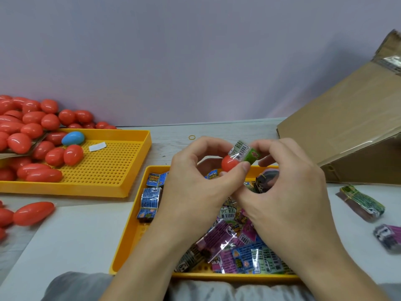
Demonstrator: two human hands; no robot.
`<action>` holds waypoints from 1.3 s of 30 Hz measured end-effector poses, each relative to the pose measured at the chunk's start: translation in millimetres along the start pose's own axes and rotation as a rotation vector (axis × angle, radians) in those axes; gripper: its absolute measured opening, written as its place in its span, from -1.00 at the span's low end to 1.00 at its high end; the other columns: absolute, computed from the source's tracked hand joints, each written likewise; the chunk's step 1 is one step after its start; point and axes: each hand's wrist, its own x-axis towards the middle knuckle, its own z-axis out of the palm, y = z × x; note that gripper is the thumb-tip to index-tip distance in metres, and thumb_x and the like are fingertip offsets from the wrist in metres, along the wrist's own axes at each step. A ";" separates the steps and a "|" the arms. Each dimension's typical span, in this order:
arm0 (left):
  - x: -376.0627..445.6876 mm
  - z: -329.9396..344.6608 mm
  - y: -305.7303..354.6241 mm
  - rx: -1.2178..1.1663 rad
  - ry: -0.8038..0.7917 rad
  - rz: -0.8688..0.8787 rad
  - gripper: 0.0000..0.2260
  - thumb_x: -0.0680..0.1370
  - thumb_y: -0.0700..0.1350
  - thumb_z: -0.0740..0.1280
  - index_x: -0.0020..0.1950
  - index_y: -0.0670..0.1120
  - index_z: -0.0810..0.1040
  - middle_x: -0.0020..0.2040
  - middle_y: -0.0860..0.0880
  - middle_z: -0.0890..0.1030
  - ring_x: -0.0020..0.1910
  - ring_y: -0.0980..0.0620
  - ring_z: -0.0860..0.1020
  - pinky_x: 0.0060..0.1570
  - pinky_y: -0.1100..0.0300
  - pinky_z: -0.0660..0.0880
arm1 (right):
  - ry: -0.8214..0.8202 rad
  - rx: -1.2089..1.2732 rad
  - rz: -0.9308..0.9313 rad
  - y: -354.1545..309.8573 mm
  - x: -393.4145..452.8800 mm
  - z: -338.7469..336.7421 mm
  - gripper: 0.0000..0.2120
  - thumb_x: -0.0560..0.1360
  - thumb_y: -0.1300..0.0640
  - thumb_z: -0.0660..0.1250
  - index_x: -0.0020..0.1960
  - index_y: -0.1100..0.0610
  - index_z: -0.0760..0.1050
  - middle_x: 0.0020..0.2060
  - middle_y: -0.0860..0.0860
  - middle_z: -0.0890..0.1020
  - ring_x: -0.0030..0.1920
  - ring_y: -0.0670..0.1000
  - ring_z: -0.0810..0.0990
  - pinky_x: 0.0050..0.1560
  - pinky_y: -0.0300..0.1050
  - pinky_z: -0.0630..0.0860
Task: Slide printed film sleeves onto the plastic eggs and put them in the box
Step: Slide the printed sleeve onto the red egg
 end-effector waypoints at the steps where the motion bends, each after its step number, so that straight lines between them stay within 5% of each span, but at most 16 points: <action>1: -0.1 0.3 -0.4 -0.014 -0.006 -0.010 -0.85 0.36 -0.09 0.50 -0.15 0.10 0.60 -0.14 0.08 0.68 -0.10 0.04 0.69 -0.13 0.10 0.65 | -0.002 0.007 -0.002 -0.3 -0.2 -0.4 -0.67 0.33 -0.01 0.57 0.02 -0.06 0.55 -0.09 -0.18 0.51 -0.18 -0.17 0.52 -0.17 -0.40 0.40; 9: -0.8 2.4 -0.3 -0.030 -0.011 -0.062 -0.86 0.35 -0.09 0.45 -0.18 0.11 0.55 -0.16 -0.01 0.68 -0.14 -0.15 0.70 -0.06 -0.15 0.64 | -0.049 0.020 -0.020 -0.9 -1.0 -2.1 -0.61 0.32 0.00 0.56 0.12 0.02 0.63 -0.05 -0.16 0.54 -0.09 -0.16 0.53 -0.11 -0.41 0.43; 18: -1.6 1.7 -1.9 -0.037 -0.023 -0.102 -0.83 0.48 -0.17 0.49 -0.02 -0.02 0.54 -0.09 -0.05 0.70 -0.14 -0.06 0.70 -0.13 0.12 0.67 | -0.020 0.002 -0.012 -2.5 -1.2 -2.9 -0.55 0.30 -0.10 0.43 0.16 0.01 0.62 -0.05 -0.18 0.53 -0.07 -0.15 0.55 -0.14 -0.43 0.41; 23: -2.3 1.6 0.0 -0.132 -0.070 -0.144 -0.70 0.47 0.01 0.47 0.17 -0.02 0.57 -0.09 -0.15 0.70 -0.14 -0.06 0.71 -0.14 0.15 0.65 | -0.067 0.016 -0.031 -3.2 -0.6 -2.6 -0.65 0.32 -0.09 0.48 0.09 -0.07 0.63 -0.09 -0.20 0.55 -0.08 -0.15 0.54 -0.10 -0.42 0.41; 29: -0.6 2.6 -2.7 -0.042 -0.073 -0.059 -0.89 0.58 -0.15 0.36 0.03 -0.06 0.68 -0.15 -0.04 0.72 -0.16 0.01 0.70 -0.16 0.22 0.62 | -0.071 0.022 -0.034 -5.0 -0.7 -1.0 -0.68 0.32 -0.07 0.44 0.07 -0.09 0.65 -0.11 -0.18 0.57 -0.07 -0.12 0.56 -0.11 -0.35 0.44; 39: -1.2 2.2 -2.6 -0.009 -0.079 -0.140 -0.79 0.58 -0.02 0.34 -0.12 -0.09 0.68 -0.21 -0.15 0.69 -0.14 -0.20 0.68 -0.05 -0.18 0.62 | -0.048 0.013 -0.018 -1.9 -0.6 -1.2 -0.70 0.35 -0.02 0.50 0.08 -0.04 0.66 -0.08 -0.17 0.58 -0.09 -0.13 0.56 -0.12 -0.37 0.44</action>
